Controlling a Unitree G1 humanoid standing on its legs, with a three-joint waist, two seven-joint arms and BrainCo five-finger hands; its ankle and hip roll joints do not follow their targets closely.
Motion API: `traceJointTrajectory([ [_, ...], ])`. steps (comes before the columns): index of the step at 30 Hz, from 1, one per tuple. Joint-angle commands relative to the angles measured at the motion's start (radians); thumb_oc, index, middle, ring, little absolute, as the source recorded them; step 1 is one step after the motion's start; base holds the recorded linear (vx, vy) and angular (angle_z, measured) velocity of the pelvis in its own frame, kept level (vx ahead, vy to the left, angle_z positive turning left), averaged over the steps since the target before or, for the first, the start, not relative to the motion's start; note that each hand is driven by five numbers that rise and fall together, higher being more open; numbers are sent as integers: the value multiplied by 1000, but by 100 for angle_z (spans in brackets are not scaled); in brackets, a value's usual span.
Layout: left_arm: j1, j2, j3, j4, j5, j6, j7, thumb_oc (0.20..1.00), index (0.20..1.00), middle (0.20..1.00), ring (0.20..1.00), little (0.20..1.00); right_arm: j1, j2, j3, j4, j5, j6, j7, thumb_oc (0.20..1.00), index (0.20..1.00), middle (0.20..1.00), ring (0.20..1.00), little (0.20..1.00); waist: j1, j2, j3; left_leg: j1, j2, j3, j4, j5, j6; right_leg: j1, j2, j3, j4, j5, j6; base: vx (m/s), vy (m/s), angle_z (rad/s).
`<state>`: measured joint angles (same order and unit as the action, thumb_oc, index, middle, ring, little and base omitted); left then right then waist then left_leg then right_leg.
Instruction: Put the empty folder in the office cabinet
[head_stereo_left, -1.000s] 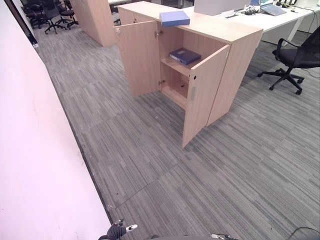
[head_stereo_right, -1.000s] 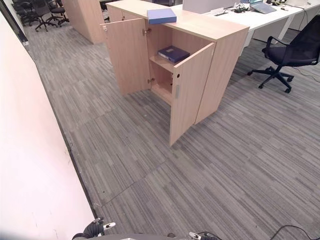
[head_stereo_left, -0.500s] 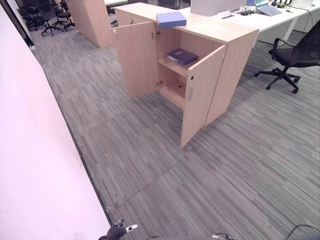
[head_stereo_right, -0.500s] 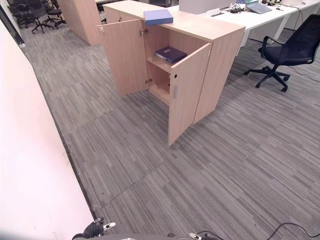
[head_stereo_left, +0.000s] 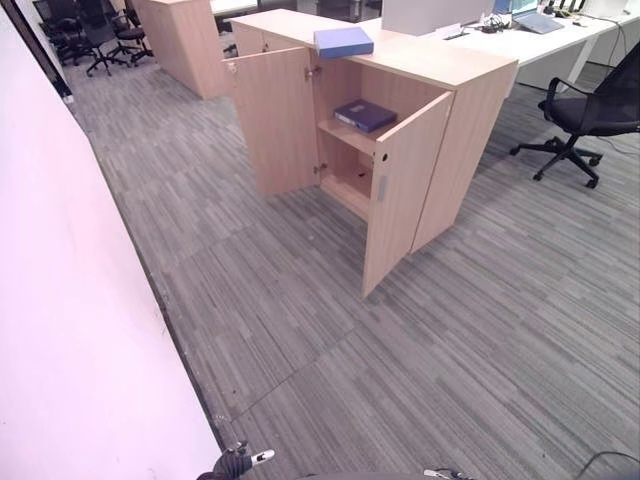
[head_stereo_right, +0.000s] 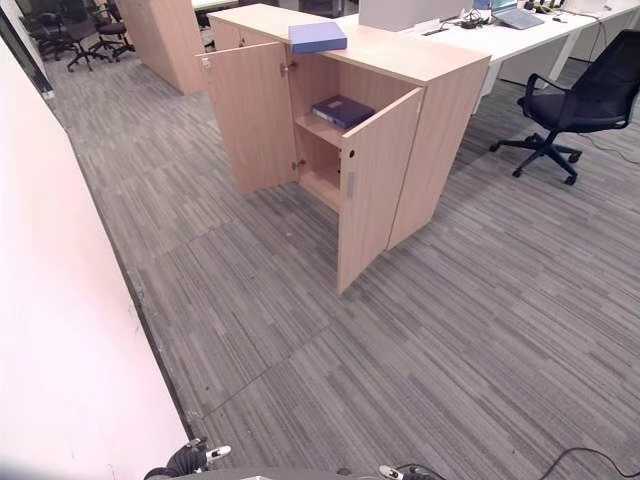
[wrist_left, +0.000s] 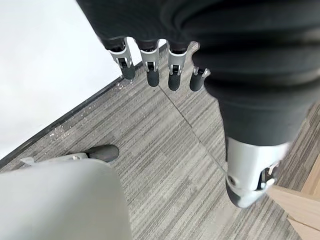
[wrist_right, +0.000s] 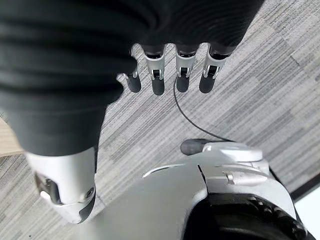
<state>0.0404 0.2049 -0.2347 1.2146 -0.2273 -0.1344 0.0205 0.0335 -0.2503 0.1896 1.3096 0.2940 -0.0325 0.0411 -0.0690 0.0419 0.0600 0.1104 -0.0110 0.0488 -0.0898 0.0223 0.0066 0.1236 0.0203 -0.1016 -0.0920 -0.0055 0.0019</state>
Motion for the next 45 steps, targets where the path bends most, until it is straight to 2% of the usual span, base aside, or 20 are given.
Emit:
traceJointTrajectory([
  [1,-45,3,7,36,21,-34,14,1000,1000,1000,1000,1000,-36,-11,19,77,0,-8,-7,1000,1000,1000,1000,1000,10,-26,-13,-5,-29,60,3,-85,-22,-14,-32,-58,5,-51,88,-22,-9,4],
  [12,-40,4,11,51,24,-28,8,1000,1000,1000,1000,1000,-34,-7,39,76,-22,-2,-2,1000,1000,1000,1000,1000,15,-32,-11,-2,-21,54,3,-81,-29,-9,-27,-71,5,-59,81,-8,-16,3],
  [18,-34,16,35,57,5,-25,15,1000,1000,1000,1000,1000,-42,-9,57,69,-39,1,2,1000,1000,1000,1000,1000,36,-47,6,-9,-9,31,14,-71,-36,-8,-25,-94,18,-69,71,-17,-73,9],
  [20,-48,25,43,51,-24,-27,19,1000,1000,1000,1000,1000,-59,-17,65,64,-41,-1,-2,1000,1000,1000,1000,1000,53,-67,48,-98,-1,17,147,-89,-53,-32,-33,-126,52,-81,58,-151,-133,33],
  [22,-51,27,45,49,-32,-28,21,1000,1000,1000,1000,1000,-62,-20,65,61,-40,-1,-3,1000,1000,1000,1000,1000,54,-71,59,-134,3,16,193,-95,-62,-42,-37,-141,64,-87,52,-103,-90,65],
  [23,-56,29,49,45,-44,-30,23,1000,1000,1000,1000,1000,-65,-28,66,56,-40,-3,-4,1000,1000,1000,1000,1000,60,-78,82,-184,20,40,263,-99,-75,-51,-45,-174,80,-98,42,-69,-104,65],
  [25,-55,30,52,44,-49,-31,23,1000,1000,1000,1000,1000,-65,-31,68,55,-42,-3,-4,1000,1000,1000,1000,1000,62,-80,86,-203,33,54,290,-103,-75,-52,-45,-189,86,-105,36,-43,-93,72],
  [27,-52,30,58,47,-56,-31,23,1000,1000,1000,1000,1000,-69,-41,68,55,-39,-3,-7,1000,1000,1000,1000,1000,70,-83,102,-241,80,110,371,-124,-81,-29,-48,-224,88,-130,28,48,-80,77],
  [30,-47,32,66,51,-58,-31,20,1000,1000,1000,1000,1000,-70,-49,69,52,-41,-3,-9,1000,1000,1000,1000,1000,71,-88,104,-283,121,168,393,-97,-83,-14,-56,-258,78,-133,28,50,-16,66],
  [33,-44,38,74,50,-64,-29,24,1000,1000,1000,1000,1000,-69,-49,64,46,-43,-2,-13,1000,1000,1000,1000,1000,72,-93,106,-314,191,232,332,-13,-107,-4,-76,-297,83,-139,34,66,30,47],
  [34,-44,38,74,50,-64,-29,24,1000,1000,1000,1000,1000,-69,-49,64,46,-43,-2,-13,1000,1000,1000,1000,1000,71,-93,106,-313,191,232,330,-11,-108,-5,-76,-298,84,-139,34,66,37,38],
  [36,-46,40,77,46,-69,-30,29,1000,1000,1000,1000,1000,-66,-49,58,36,-40,-3,-15,1000,1000,1000,1000,1000,70,-90,109,-309,244,301,255,43,-129,4,-83,-327,95,-154,36,130,79,34],
  [37,-46,41,78,42,-77,-29,29,1000,1000,1000,1000,1000,-66,-47,56,32,-40,-2,-17,1000,1000,1000,1000,1000,69,-77,105,-287,274,346,201,88,-145,18,-83,-347,101,-163,37,224,143,30],
  [38,-43,40,82,42,-76,-27,25,1000,1000,1000,1000,1000,-63,-46,53,35,-41,-1,-15,1000,1000,1000,1000,1000,68,-65,94,-265,278,364,172,100,-147,31,-79,-355,94,-165,43,253,171,34],
  [42,-28,37,89,52,-72,-23,23,1000,1000,1000,1000,1000,-54,-41,51,41,-48,0,-13,1000,1000,1000,1000,1000,77,-43,63,-239,244,346,146,95,-142,66,-92,-358,91,-171,54,196,164,12],
  [43,-25,38,93,59,-71,-23,23,1000,1000,1000,1000,1000,-54,-38,52,41,-49,0,-12,1000,1000,1000,1000,1000,84,-41,58,-238,226,335,154,86,-136,75,-107,-356,100,-176,57,321,356,10],
  [45,-20,42,98,65,-69,-22,20,1000,1000,1000,1000,1000,-52,-27,52,40,-53,5,-5,1000,1000,1000,1000,1000,99,-40,42,-224,166,323,149,55,-101,85,-153,-354,150,-181,75,336,450,20],
])
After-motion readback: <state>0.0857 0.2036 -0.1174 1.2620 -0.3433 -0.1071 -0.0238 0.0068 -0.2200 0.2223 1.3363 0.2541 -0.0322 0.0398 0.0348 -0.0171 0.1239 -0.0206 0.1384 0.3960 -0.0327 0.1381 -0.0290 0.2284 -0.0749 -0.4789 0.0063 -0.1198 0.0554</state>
